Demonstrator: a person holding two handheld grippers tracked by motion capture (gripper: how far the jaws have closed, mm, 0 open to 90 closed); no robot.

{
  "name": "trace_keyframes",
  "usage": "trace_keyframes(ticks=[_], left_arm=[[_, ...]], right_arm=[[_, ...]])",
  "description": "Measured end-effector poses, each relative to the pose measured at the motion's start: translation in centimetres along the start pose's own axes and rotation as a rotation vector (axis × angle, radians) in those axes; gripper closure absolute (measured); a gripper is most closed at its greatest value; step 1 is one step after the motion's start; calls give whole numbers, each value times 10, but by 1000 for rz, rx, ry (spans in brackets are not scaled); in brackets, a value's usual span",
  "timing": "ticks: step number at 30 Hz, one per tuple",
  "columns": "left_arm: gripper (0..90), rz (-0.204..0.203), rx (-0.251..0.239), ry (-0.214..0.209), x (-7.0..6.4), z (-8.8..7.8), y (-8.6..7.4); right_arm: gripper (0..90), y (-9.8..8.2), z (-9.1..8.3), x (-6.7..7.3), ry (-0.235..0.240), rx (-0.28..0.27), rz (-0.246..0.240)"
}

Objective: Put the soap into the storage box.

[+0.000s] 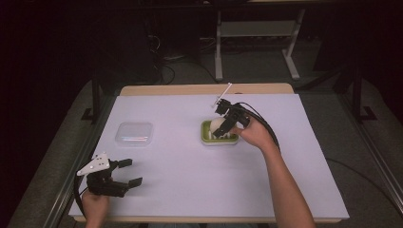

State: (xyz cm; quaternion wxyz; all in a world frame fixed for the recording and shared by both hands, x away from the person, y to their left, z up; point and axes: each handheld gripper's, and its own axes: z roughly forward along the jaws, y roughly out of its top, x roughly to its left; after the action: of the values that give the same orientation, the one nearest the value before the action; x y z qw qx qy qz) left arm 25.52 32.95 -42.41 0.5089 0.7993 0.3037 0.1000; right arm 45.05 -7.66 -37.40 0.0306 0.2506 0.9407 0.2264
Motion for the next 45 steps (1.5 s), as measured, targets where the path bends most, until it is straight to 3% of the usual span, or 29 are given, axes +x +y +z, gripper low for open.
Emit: trace_keyframes(ticks=[45], left_arm=[[132,-13,-6,-1,0,0,-1]], right_arm=[[235,3,24,-8,-9,57,24]])
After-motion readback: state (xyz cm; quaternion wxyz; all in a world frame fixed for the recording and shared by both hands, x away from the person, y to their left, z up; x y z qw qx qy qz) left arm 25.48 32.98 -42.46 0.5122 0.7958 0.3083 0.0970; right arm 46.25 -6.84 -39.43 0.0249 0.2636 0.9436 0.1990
